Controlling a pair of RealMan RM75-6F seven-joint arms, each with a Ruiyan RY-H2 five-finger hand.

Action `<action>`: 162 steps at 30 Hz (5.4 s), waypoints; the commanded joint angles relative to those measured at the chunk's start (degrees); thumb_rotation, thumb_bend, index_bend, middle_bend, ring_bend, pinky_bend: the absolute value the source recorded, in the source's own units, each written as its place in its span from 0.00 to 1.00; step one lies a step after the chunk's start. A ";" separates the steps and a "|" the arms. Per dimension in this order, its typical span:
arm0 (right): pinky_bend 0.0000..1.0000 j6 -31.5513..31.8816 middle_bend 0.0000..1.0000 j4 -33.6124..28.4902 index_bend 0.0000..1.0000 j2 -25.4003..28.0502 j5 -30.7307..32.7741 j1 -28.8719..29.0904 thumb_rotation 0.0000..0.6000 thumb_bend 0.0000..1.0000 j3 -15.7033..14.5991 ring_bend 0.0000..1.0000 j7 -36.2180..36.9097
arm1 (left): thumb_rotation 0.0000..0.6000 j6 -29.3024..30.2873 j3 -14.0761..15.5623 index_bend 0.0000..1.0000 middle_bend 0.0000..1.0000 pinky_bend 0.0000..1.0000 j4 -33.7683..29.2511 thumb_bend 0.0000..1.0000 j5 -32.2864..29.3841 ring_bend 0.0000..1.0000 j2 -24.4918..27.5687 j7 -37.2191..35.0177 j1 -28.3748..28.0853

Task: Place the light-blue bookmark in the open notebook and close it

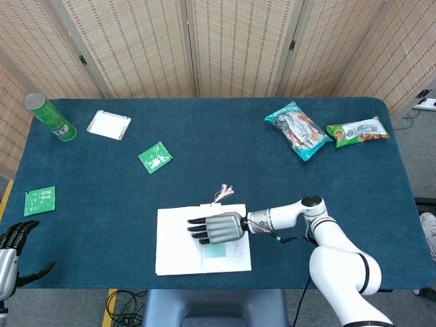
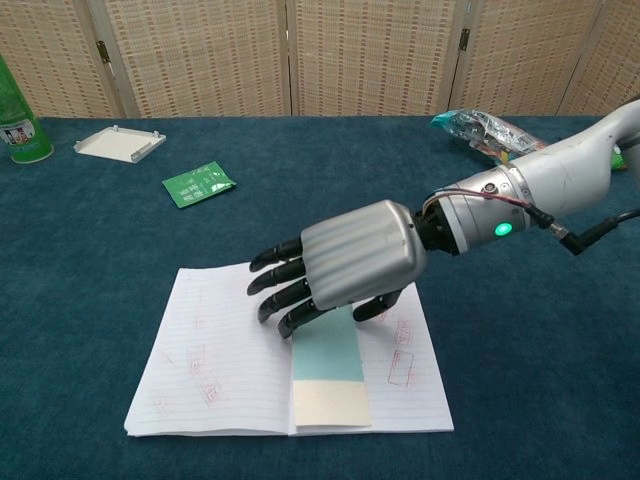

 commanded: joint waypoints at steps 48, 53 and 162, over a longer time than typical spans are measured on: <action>0.00 -4.23 0.15 -42.96 0.16 25.72 23.36 -13.83 1.00 0.29 14.75 0.00 -20.74 | 1.00 -1.90 -1.92 0.19 0.20 0.22 1.82 0.17 3.79 0.14 0.01 -0.86 -4.44; 0.00 -4.67 0.15 -49.30 0.16 29.63 24.51 -16.84 1.00 0.29 15.01 0.00 -24.40 | 1.00 -2.59 -2.19 0.19 0.20 0.22 2.35 0.17 4.94 0.14 -0.55 -0.81 -5.89; 0.00 0.07 0.12 -56.78 0.16 39.27 25.74 -40.53 1.00 0.24 25.79 0.00 -23.82 | 1.00 -15.54 9.69 0.08 0.15 0.22 29.08 0.18 20.43 0.14 -31.98 7.07 -26.65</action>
